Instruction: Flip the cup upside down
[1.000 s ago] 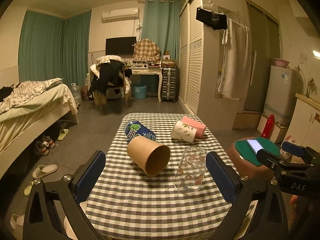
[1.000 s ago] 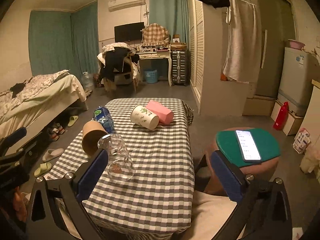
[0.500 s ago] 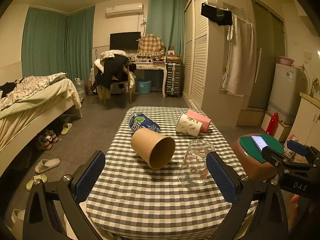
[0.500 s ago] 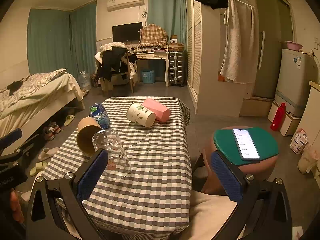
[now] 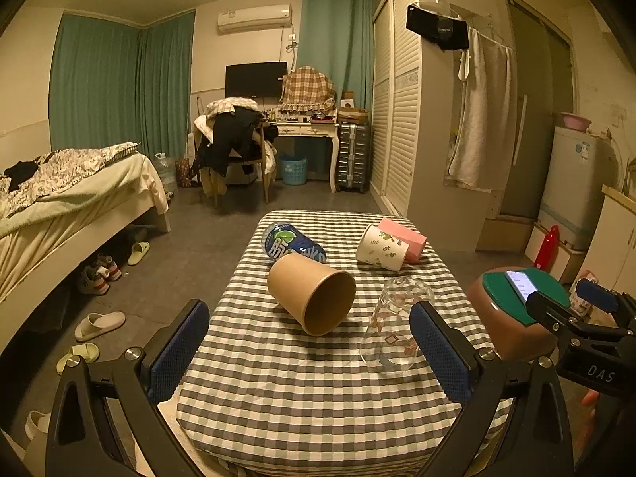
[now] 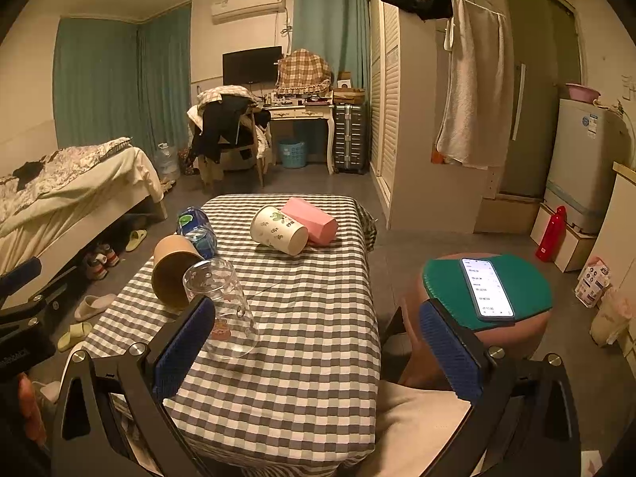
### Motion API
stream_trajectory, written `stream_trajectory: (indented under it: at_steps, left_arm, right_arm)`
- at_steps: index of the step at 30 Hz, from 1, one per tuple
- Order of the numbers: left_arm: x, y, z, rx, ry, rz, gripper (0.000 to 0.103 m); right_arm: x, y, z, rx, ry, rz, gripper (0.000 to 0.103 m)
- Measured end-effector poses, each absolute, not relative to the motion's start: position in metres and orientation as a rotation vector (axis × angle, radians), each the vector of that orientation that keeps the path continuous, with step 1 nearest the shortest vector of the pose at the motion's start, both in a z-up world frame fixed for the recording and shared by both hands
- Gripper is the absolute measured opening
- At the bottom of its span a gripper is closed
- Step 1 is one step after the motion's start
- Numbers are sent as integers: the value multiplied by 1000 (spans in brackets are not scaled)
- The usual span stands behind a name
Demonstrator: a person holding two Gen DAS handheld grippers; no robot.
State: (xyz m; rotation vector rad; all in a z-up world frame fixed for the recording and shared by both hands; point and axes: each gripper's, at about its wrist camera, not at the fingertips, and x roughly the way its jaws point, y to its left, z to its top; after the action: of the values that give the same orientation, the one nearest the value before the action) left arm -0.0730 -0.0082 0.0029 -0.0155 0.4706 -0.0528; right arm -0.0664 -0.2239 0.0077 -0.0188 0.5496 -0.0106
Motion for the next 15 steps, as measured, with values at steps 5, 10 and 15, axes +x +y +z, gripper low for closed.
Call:
stream_trajectory:
  at_steps: [5, 10, 15]
  left_arm:
    - [-74, -9, 3, -14, 470, -54, 103]
    - [-74, -9, 3, -14, 470, -53, 103]
    - [-74, -9, 3, -13, 472, -51, 103]
  right_arm:
    - [-66, -223, 8, -18, 548, -10, 103]
    - [-65, -222, 7, -22, 552, -8, 103]
    - [-65, -219, 6, -24, 555, -5, 103]
